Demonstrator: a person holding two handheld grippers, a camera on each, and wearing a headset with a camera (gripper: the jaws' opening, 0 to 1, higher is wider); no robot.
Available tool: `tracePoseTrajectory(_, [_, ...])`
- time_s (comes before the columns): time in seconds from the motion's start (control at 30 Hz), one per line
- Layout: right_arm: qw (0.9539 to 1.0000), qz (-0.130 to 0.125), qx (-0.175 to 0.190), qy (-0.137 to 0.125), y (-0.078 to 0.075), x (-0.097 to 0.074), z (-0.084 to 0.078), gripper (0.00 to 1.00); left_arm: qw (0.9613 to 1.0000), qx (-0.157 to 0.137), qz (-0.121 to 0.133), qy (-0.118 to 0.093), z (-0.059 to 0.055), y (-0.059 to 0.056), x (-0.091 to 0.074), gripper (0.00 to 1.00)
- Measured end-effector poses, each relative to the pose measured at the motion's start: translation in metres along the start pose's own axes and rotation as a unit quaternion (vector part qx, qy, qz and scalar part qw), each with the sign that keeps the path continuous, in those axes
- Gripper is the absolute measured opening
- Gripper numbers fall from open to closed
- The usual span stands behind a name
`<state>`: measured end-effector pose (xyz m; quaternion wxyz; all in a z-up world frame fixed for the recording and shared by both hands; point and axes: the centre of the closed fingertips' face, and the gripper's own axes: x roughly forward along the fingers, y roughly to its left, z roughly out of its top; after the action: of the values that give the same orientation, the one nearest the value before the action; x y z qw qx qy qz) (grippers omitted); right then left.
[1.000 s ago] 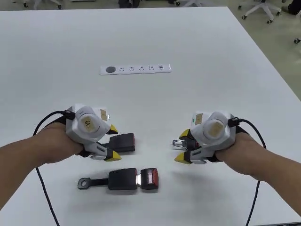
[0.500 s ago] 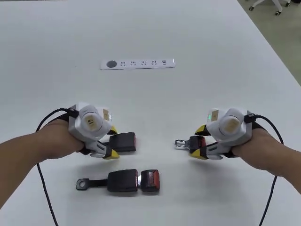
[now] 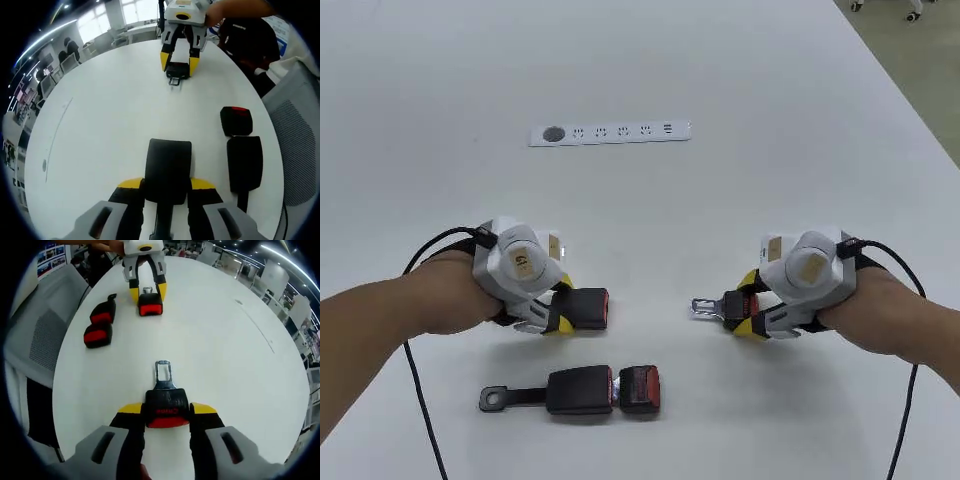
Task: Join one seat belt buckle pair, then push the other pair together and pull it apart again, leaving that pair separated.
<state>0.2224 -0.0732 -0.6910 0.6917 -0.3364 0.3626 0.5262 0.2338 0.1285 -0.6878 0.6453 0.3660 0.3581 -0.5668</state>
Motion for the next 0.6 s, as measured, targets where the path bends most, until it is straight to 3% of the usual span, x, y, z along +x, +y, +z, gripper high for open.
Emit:
tracePoseTrajectory(0.27, [0.9996, 0.026, -0.001, -0.014, -0.0018, 0.0024, -0.0001, 0.33, 0.9994, -0.026, 0.008, -0.021, 0.0015, -0.0016, -0.0024, 0.33])
tracePoseTrajectory(0.6, [0.9998, 0.017, -0.002, -0.010, -0.0052, 0.0054, 0.0017, 0.33, 0.9995, -0.027, 0.007, -0.015, -0.0040, 0.0032, 0.0008, 0.33])
